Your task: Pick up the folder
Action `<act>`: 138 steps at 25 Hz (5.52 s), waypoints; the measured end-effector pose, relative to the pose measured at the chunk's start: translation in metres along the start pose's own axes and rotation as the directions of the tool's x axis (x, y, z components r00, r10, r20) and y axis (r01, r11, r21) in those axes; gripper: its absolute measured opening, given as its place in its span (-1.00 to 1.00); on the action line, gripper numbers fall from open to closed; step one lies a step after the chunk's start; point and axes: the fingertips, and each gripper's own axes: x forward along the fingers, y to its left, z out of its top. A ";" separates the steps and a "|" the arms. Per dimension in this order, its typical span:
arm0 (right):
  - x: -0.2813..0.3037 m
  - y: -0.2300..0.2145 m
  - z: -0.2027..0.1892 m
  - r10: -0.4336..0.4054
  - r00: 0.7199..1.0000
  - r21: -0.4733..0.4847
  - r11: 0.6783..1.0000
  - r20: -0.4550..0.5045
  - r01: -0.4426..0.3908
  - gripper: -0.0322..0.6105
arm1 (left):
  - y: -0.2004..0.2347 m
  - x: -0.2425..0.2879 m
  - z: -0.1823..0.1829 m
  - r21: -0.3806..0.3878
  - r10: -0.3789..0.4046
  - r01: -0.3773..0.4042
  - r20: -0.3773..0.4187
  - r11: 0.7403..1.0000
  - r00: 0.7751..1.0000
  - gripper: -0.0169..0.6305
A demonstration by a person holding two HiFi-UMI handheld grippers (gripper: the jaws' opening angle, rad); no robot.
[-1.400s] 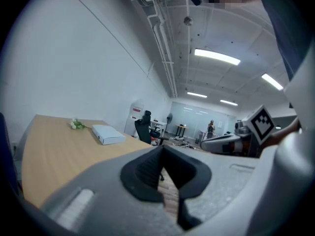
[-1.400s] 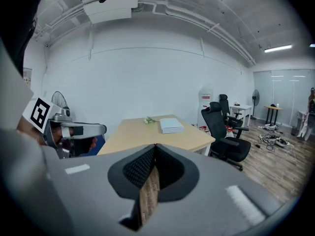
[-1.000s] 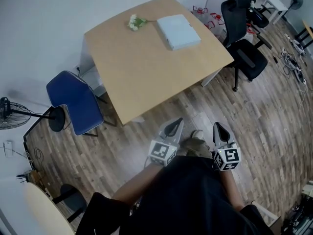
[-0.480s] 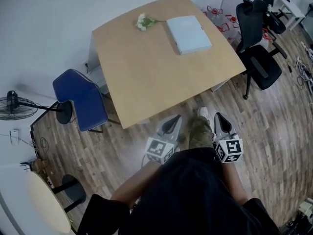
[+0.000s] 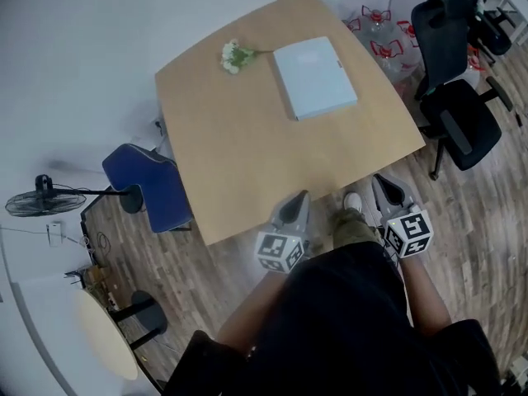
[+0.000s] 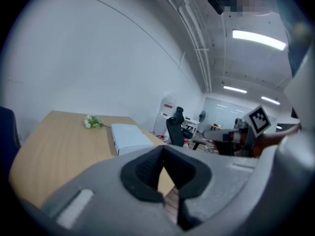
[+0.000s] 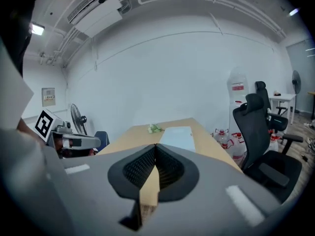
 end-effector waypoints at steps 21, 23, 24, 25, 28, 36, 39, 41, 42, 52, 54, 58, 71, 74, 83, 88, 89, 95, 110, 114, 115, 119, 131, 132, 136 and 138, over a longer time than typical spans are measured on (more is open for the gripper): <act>0.127 -0.102 0.037 0.277 0.955 0.024 0.961 -0.107 -0.276 -0.90 | 0.067 0.121 0.048 -0.079 0.242 -0.238 0.045 0.968 0.969 -0.94; 0.137 -0.102 0.035 0.281 0.952 0.035 0.960 -0.121 -0.278 -0.90 | 0.079 0.127 0.049 -0.096 0.247 -0.242 0.052 0.966 0.968 -0.94; 0.140 -0.103 0.034 0.272 0.954 0.041 0.962 -0.129 -0.269 -0.90 | 0.084 0.131 0.048 -0.108 0.246 -0.239 0.051 0.965 0.968 -0.94; 0.143 -0.104 0.032 0.260 0.956 0.046 0.966 -0.137 -0.256 -0.90 | 0.090 0.133 0.047 -0.124 0.243 -0.236 0.048 0.964 0.969 -0.94; 0.154 -0.110 0.032 0.232 0.960 0.071 0.972 -0.157 -0.224 -0.89 | 0.107 0.141 0.042 -0.177 0.246 -0.236 0.037 0.956 0.969 -0.94; 0.217 -0.157 0.024 0.202 0.953 0.097 0.978 -0.224 -0.184 -0.70 | 0.180 0.187 0.024 -0.253 0.307 -0.306 -0.039 0.918 0.951 -0.94; 0.251 -0.177 0.016 0.209 0.942 0.107 0.977 -0.261 -0.187 -0.56 | 0.214 0.211 0.016 -0.294 0.317 -0.323 -0.068 0.900 0.946 -0.75; 0.277 -0.193 0.005 0.212 0.932 0.120 0.976 -0.295 -0.184 -0.46 | 0.241 0.226 0.010 -0.298 0.355 -0.366 -0.092 0.882 0.930 -0.71; 0.290 -0.200 -0.003 0.213 0.924 0.130 0.975 -0.316 -0.180 -0.41 | 0.254 0.233 0.006 -0.293 0.374 -0.388 -0.107 0.874 0.921 -0.70; 0.389 -0.245 -0.056 0.228 0.882 0.172 0.970 -0.412 -0.170 -0.03 | 0.307 0.313 -0.023 -0.496 0.180 -0.225 -0.139 0.839 0.974 0.02; 0.405 -0.250 -0.061 0.225 0.873 0.162 0.972 -0.434 -0.169 0.04 | 0.317 0.324 -0.032 -0.515 0.179 -0.234 -0.155 0.825 0.972 0.05; 0.432 -0.250 -0.060 0.266 0.863 0.222 0.957 -0.430 -0.185 0.07 | 0.331 0.341 -0.049 -0.595 0.169 -0.239 -0.172 0.767 0.971 0.08; 0.447 -0.253 -0.075 0.334 0.855 0.368 0.911 -0.397 -0.186 0.21 | 0.327 0.367 -0.071 -0.650 0.045 -0.174 -0.210 0.740 0.977 0.03; 0.445 -0.252 -0.075 0.326 0.856 0.356 0.917 -0.402 -0.182 0.17 | 0.324 0.369 -0.070 -0.643 0.050 -0.187 -0.225 0.742 0.973 -0.07; 0.420 -0.238 -0.076 0.344 0.860 0.352 0.912 -0.378 -0.210 0.12 | 0.305 0.345 -0.070 -0.607 0.108 -0.206 -0.195 0.768 0.975 -0.10; 0.396 -0.220 -0.056 0.342 0.876 0.264 0.929 -0.340 -0.260 0.11 | 0.289 0.319 -0.060 -0.550 0.122 -0.205 -0.183 0.809 0.975 -0.09; 0.389 -0.216 -0.051 0.342 0.878 0.249 0.931 -0.336 -0.267 0.11 | 0.284 0.313 -0.058 -0.542 0.114 -0.196 -0.182 0.817 0.977 -0.09; 0.332 -0.186 -0.015 0.330 0.901 0.138 0.943 -0.284 -0.302 0.11 | 0.237 0.270 -0.017 -0.474 0.086 -0.126 -0.106 0.871 0.991 -0.09; 0.205 -0.061 0.083 0.344 0.936 -0.007 0.938 -0.078 -0.346 0.11 | 0.163 0.105 0.090 -0.298 0.140 -0.099 0.118 0.949 0.983 -0.10; 0.192 -0.031 0.104 0.359 0.933 -0.067 0.931 -0.028 -0.360 0.10 | 0.156 0.069 0.112 -0.239 0.157 -0.116 0.162 0.964 0.974 -0.10; 0.189 -0.024 0.109 0.364 0.931 -0.081 0.928 -0.020 -0.364 0.10 | 0.155 0.061 0.117 -0.224 0.160 -0.120 0.170 0.967 0.973 -0.10; 0.183 0.001 0.127 0.385 0.923 -0.109 0.918 0.024 -0.381 0.10 | 0.156 0.034 0.137 -0.180 0.169 -0.131 0.214 0.975 0.962 -0.10; 0.179 0.053 0.162 0.404 0.910 -0.233 0.898 0.093 -0.374 0.05 | 0.168 -0.014 0.163 -0.119 0.180 -0.151 0.294 0.981 0.939 -0.10; 0.180 0.055 0.164 0.406 0.909 -0.245 0.895 0.095 -0.374 0.05 | 0.169 -0.015 0.163 -0.120 0.181 -0.151 0.296 0.981 0.938 -0.10; 0.182 0.063 0.166 0.407 0.908 -0.256 0.893 0.102 -0.371 0.05 | 0.173 -0.021 0.163 -0.115 0.183 -0.155 0.304 0.981 0.935 -0.10; 0.182 0.065 0.163 0.402 0.910 -0.254 0.895 0.106 -0.366 0.05 | 0.175 -0.022 0.161 -0.113 0.179 -0.151 0.307 0.982 0.935 -0.10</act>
